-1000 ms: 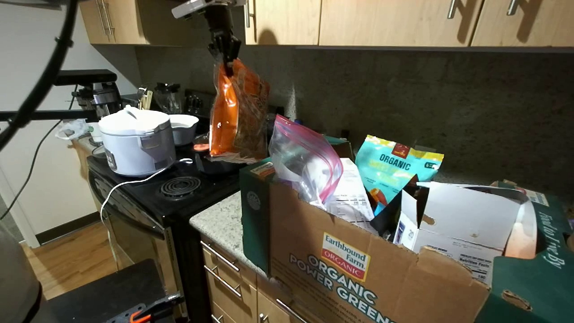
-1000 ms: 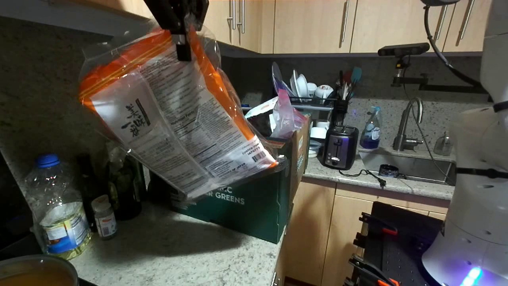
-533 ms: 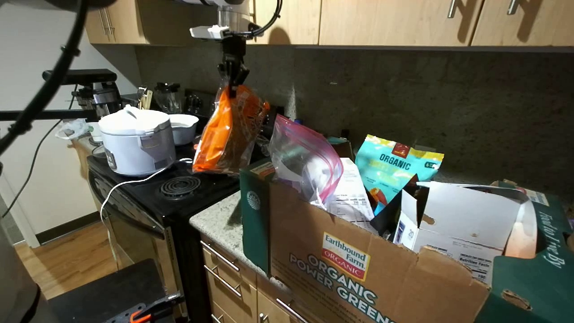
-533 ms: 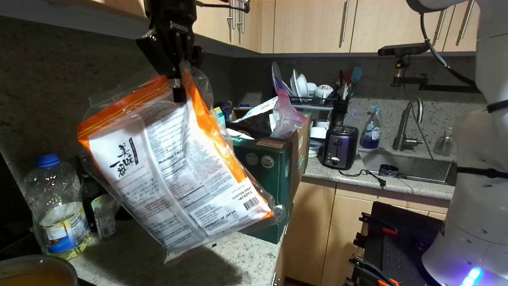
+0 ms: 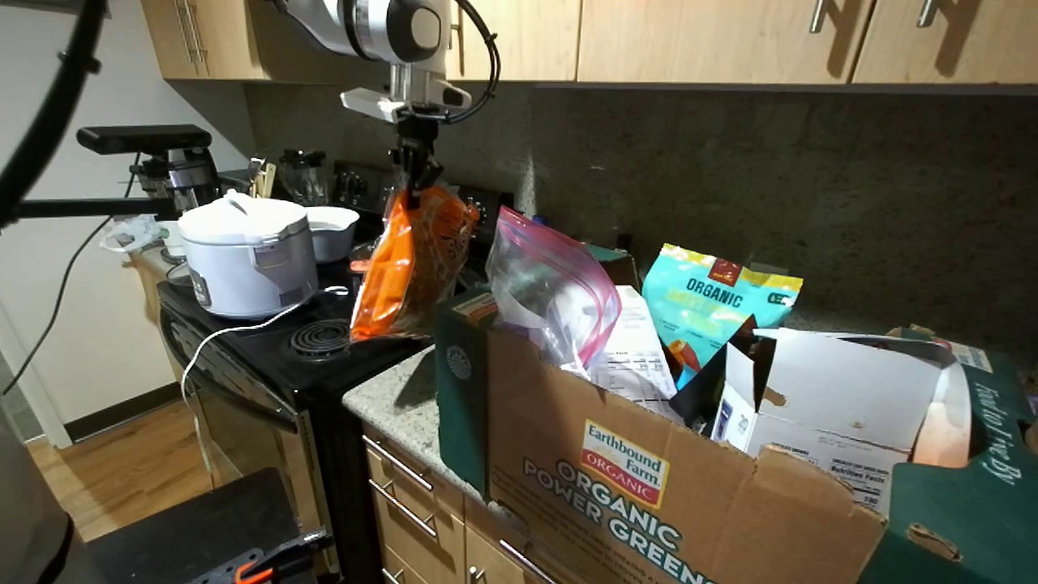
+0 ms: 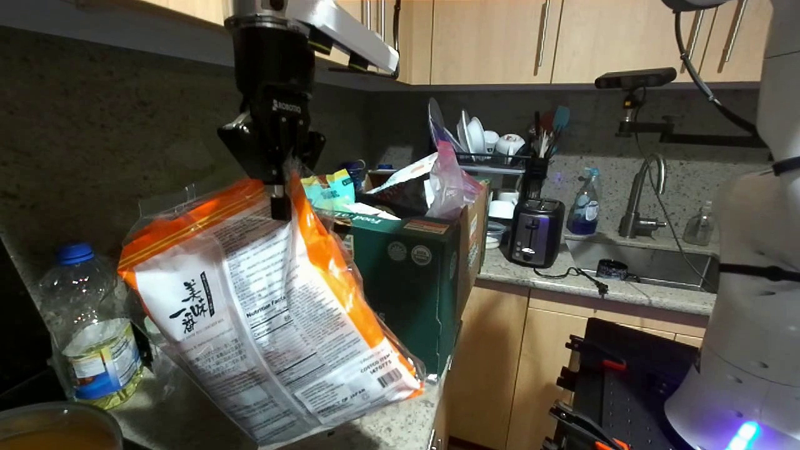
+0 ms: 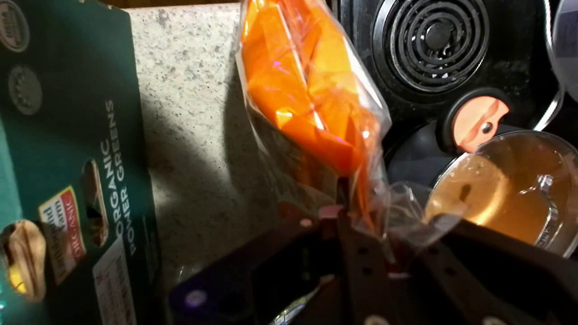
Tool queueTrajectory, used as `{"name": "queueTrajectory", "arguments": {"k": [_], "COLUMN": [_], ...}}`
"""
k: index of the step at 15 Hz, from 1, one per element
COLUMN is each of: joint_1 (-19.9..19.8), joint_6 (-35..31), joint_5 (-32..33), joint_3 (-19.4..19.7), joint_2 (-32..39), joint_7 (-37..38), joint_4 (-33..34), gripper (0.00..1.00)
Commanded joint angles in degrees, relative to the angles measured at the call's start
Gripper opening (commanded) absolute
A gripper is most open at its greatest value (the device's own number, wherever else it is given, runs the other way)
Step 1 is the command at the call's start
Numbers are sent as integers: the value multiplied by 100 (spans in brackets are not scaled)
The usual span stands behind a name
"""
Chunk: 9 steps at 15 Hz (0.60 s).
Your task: Remove the orange packet from the green box
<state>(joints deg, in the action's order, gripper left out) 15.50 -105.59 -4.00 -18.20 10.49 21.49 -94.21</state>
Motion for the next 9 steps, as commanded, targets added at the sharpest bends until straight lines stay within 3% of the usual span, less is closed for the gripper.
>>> {"name": "queueTrajectory", "arguments": {"k": [1,5,9], "joint_1": [57,75,91], "joint_6": [-1148,-2939,-4010], "joint_5": [-22,214,360], "joint_3": [181,228,264], "joint_2": [-587,-733,-666], "joint_7": [-149,30,158], "joint_4": [-962,-1825,-2386], "gripper": [1,1,1]}}
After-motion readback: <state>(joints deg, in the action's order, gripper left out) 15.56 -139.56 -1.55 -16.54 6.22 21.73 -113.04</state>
